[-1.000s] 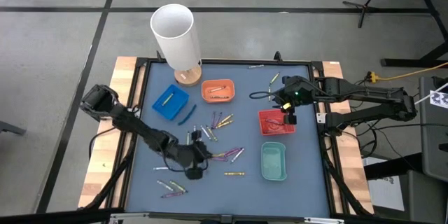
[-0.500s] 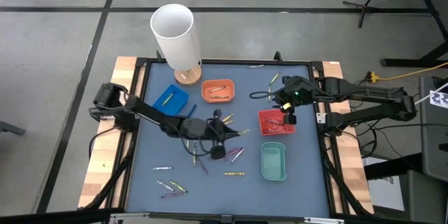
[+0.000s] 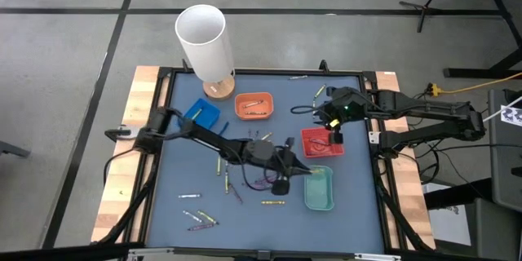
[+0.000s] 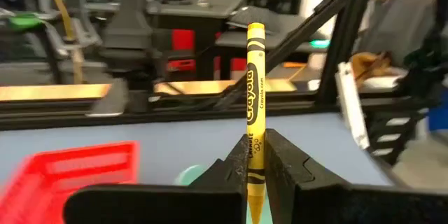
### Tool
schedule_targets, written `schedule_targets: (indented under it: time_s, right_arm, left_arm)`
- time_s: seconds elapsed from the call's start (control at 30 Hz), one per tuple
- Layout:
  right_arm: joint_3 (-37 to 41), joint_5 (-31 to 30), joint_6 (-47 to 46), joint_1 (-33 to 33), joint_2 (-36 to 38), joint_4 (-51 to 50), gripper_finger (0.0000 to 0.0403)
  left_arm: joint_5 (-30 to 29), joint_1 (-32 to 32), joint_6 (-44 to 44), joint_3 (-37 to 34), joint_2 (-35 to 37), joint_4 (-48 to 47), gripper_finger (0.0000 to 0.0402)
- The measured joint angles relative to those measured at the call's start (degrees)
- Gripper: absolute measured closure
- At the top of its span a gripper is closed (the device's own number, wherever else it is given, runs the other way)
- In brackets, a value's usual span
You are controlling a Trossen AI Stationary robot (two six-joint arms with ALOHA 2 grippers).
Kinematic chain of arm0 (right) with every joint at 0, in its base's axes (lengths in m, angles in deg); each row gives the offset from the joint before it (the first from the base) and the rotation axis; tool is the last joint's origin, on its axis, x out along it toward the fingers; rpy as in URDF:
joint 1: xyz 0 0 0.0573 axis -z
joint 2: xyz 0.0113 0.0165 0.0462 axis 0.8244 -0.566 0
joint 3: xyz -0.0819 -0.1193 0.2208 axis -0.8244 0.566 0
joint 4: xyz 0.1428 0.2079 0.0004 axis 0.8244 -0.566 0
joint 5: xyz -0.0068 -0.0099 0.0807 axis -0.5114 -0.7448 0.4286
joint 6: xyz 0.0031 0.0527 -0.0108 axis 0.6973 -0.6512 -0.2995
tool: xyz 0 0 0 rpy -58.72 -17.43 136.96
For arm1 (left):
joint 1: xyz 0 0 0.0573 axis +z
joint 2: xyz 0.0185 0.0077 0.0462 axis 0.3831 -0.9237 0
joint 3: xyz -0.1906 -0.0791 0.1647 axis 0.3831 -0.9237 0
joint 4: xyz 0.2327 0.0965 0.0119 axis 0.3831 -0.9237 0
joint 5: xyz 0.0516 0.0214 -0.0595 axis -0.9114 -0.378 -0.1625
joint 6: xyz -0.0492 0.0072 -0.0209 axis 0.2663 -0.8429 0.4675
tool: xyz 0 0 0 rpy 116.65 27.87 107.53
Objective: Sort crayons
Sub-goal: Put the yellow crayon into the light blue bin, then put the green crayon into the dark blue bin
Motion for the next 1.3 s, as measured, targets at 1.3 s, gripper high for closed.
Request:
schedule_targets:
  time_s: [1.3]
  right_arm:
    - [0.00,-0.99,0.89,0.02,0.00,1.21,0.0281]
  left_arm:
    - [24.06,6.24,13.77,12.05,-9.77,-1.55,0.0327]
